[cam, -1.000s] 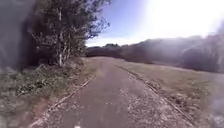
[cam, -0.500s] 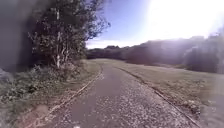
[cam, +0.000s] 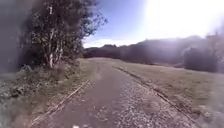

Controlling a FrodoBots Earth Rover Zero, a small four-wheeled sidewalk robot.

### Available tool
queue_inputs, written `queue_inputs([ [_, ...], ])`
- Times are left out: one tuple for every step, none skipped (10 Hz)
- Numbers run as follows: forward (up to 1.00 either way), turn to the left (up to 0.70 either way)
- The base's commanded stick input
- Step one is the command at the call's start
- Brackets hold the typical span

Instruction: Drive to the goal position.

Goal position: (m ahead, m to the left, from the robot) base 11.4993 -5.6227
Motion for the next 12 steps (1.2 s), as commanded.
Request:
queue_inputs([
  [0.60, 0.00],
  [0.60, -0.08],
  [0.60, -0.11],
  [0.60, -0.15],
  [0.60, -0.15],
  [0.60, -0.15],
  [0.60, -0.12],
  [0.60, -0.05],
  [0.60, 0.00],
  [0.60, 0.00],
  [0.60, 0.00],
  [0.60, 0.00],
])
